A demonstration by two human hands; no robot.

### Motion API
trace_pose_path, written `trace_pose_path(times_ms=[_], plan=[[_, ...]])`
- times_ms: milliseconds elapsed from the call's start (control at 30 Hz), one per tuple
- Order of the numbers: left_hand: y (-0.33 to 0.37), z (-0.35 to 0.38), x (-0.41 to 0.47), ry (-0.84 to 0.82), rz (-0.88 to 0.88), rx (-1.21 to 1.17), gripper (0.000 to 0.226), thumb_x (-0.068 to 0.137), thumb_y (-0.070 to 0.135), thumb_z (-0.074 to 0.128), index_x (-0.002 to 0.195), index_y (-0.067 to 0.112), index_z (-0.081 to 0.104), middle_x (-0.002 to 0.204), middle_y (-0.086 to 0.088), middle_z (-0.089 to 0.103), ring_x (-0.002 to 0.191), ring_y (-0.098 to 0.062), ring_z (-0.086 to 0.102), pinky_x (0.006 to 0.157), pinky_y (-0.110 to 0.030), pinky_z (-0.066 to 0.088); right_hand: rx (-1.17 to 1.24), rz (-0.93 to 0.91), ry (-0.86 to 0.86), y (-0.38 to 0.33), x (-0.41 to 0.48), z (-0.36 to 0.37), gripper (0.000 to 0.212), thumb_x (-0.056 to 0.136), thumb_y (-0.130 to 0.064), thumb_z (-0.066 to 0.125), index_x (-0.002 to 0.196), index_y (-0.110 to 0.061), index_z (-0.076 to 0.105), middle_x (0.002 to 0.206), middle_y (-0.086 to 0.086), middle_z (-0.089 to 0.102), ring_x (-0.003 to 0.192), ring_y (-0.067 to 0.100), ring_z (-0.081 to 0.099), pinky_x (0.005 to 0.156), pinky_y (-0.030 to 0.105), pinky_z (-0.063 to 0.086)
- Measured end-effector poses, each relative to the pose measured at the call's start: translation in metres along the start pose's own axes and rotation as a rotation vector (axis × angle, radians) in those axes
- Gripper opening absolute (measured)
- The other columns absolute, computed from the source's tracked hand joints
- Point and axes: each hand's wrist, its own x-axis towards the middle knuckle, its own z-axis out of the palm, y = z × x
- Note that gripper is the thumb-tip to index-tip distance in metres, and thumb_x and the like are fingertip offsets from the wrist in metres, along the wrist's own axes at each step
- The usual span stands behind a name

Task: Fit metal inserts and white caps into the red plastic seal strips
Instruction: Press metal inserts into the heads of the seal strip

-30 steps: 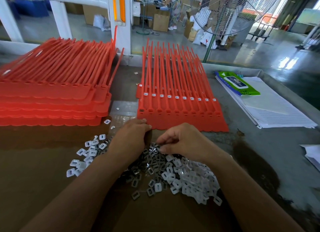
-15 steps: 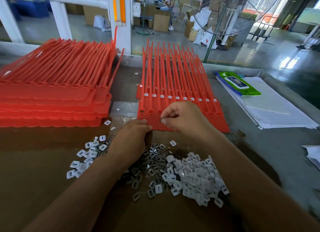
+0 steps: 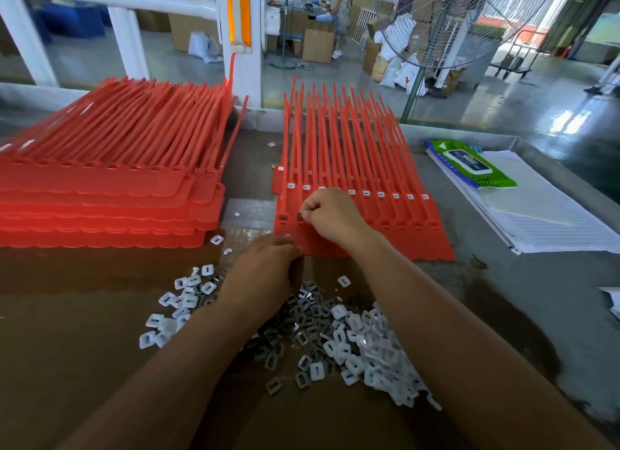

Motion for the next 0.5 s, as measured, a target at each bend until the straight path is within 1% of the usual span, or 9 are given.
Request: trace_pose_path(times_ms=[100, 233, 333, 400, 500], plan=[[-0.0005, -0.0003, -0.0004, 0.008, 0.003, -0.008, 0.034, 0.08, -0.001, 0.051, 0.108, 0.012, 0.065, 0.116, -0.009, 0.061, 0.108, -0.024, 0.051, 0.086, -0.027, 0.037, -0.022, 0.035, -0.005, 0.0028, 0.0028, 0.0021, 0.019, 0.087, -0.006, 0.051, 0.088, -0.007, 0.07, 0.103, 0.006, 0.067, 0.098, 0.017, 0.06, 0.083, 0.028, 0.046], [0.0001, -0.0004, -0.0007, 0.004, -0.003, -0.018, 0.036, 0.079, -0.001, 0.051, 0.109, 0.013, 0.065, 0.117, -0.009, 0.06, 0.11, -0.026, 0.05, 0.088, -0.029, 0.037, -0.064, 0.052, -0.011, 0.0026, 0.0034, 0.0041, 0.019, 0.087, -0.007, 0.052, 0.089, -0.002, 0.07, 0.1, 0.009, 0.068, 0.095, 0.019, 0.06, 0.08, 0.028, 0.047], [0.0016, -0.0011, -0.0011, 0.023, 0.0, -0.04, 0.032, 0.076, -0.003, 0.055, 0.102, 0.011, 0.068, 0.109, -0.013, 0.064, 0.103, -0.03, 0.054, 0.084, -0.032, 0.041, -0.115, 0.049, -0.007, 0.0023, 0.0056, 0.0058, 0.021, 0.088, -0.009, 0.051, 0.093, 0.0, 0.068, 0.101, 0.013, 0.066, 0.097, 0.024, 0.06, 0.087, 0.037, 0.048], [0.0018, -0.001, -0.0014, 0.031, 0.007, -0.038, 0.031, 0.074, -0.005, 0.056, 0.098, 0.009, 0.07, 0.104, -0.015, 0.065, 0.099, -0.032, 0.057, 0.081, -0.033, 0.043, -0.114, 0.053, -0.003, 0.0018, 0.0061, 0.006, 0.02, 0.088, -0.009, 0.05, 0.092, 0.0, 0.068, 0.1, 0.013, 0.066, 0.095, 0.025, 0.06, 0.086, 0.04, 0.048], [0.0022, -0.0011, -0.0015, 0.027, 0.005, -0.023, 0.031, 0.074, -0.005, 0.056, 0.098, 0.009, 0.07, 0.105, -0.014, 0.065, 0.099, -0.032, 0.056, 0.081, -0.033, 0.042, -0.087, 0.053, 0.037, 0.0007, 0.0047, 0.0062, 0.018, 0.087, -0.007, 0.053, 0.089, 0.003, 0.068, 0.097, 0.018, 0.066, 0.091, 0.029, 0.061, 0.082, 0.042, 0.05]])
